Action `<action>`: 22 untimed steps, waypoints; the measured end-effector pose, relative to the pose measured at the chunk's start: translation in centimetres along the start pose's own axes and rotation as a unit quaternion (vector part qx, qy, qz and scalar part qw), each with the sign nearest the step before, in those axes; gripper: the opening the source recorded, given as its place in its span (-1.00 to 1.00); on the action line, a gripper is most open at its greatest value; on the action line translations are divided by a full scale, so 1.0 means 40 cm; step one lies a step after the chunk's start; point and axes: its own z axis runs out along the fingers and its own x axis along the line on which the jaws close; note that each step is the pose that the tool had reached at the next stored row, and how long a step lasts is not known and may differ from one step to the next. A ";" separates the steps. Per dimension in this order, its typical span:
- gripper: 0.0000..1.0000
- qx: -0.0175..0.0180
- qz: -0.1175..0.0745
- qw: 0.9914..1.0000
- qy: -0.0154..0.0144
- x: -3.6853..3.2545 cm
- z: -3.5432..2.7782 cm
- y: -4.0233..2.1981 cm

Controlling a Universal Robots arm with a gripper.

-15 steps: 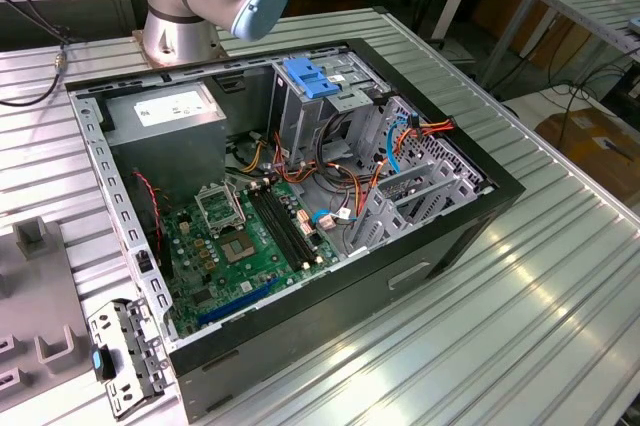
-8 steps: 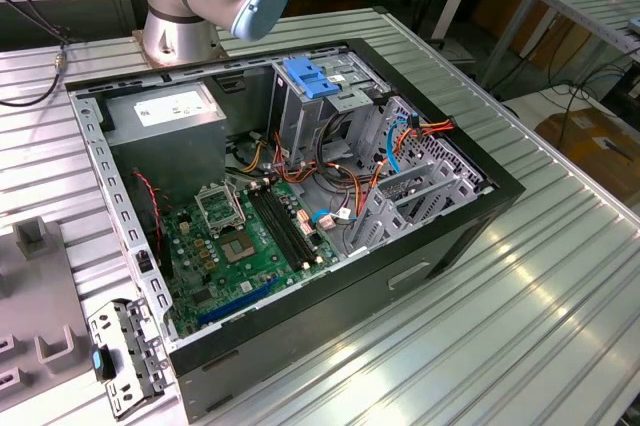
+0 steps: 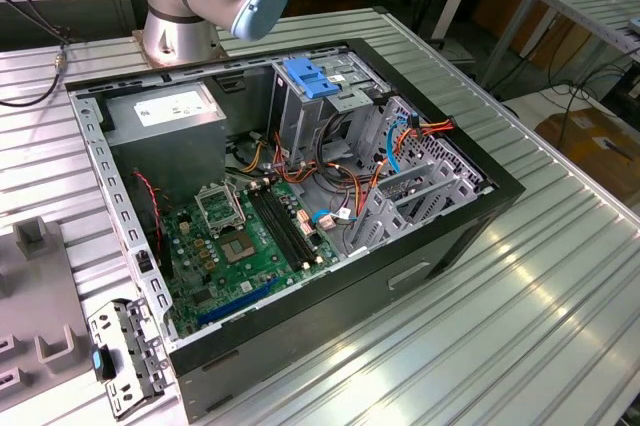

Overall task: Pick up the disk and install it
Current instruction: 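Pick up the disk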

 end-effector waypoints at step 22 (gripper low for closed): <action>-0.26 0.000 0.000 1.000 0.000 0.000 -0.003 0.000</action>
